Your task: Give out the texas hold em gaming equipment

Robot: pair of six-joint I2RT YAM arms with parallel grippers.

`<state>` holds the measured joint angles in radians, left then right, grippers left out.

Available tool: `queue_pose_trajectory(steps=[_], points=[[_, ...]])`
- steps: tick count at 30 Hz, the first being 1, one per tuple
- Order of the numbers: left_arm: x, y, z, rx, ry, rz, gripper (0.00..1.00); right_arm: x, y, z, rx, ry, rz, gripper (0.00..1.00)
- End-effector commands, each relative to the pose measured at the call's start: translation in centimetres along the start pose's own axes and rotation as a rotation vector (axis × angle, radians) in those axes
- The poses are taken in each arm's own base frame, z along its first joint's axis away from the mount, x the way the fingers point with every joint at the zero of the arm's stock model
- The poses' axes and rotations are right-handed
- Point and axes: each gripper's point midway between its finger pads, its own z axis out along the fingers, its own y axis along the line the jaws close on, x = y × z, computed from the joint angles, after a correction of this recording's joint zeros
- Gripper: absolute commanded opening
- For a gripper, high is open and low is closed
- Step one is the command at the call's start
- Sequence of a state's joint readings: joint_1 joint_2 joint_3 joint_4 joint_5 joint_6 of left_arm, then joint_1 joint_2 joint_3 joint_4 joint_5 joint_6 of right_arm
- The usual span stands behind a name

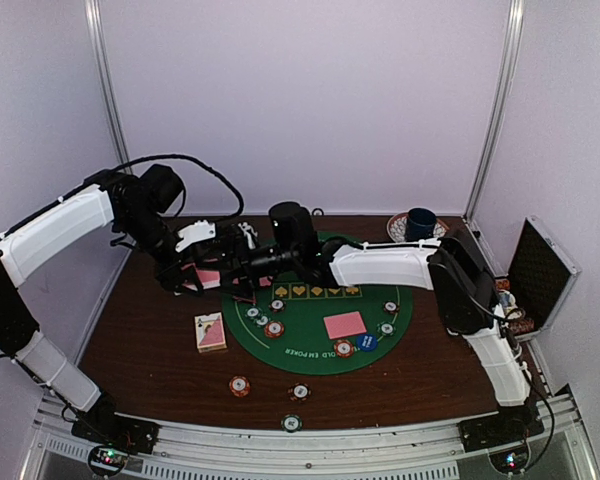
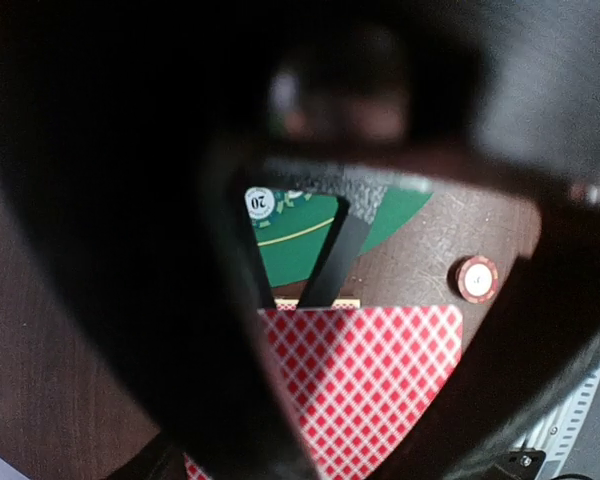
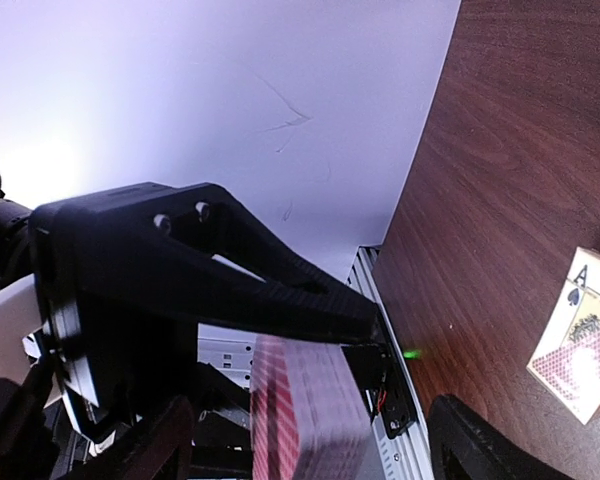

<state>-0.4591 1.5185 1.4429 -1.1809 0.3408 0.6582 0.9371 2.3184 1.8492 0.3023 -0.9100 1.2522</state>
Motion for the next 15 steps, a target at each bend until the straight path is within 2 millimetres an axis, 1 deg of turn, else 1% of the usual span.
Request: queue_pose_trajectory(steps=[1, 5, 10, 15], points=[[-1.1, 0.4, -0.7, -0.011, -0.038, 0.006, 0.0, 0.9, 1.4, 1.5, -0.042, 0.065, -0.025, 0.84], [-1.3, 0.4, -0.5, -0.001, -0.04, 0.004, 0.0, 1.0, 1.5, 2.1, -0.046, 0.087, -0.028, 0.83], [-1.6, 0.6, -0.5, 0.0, -0.048, 0.004, 0.0, 1.0, 1.2, 2.7, -0.04, 0.106, -0.018, 0.81], [-1.8, 0.7, -0.7, -0.005, -0.053, 0.007, 0.0, 1.2, 0.0, 3.0, -0.027, 0.123, 0.003, 0.78]])
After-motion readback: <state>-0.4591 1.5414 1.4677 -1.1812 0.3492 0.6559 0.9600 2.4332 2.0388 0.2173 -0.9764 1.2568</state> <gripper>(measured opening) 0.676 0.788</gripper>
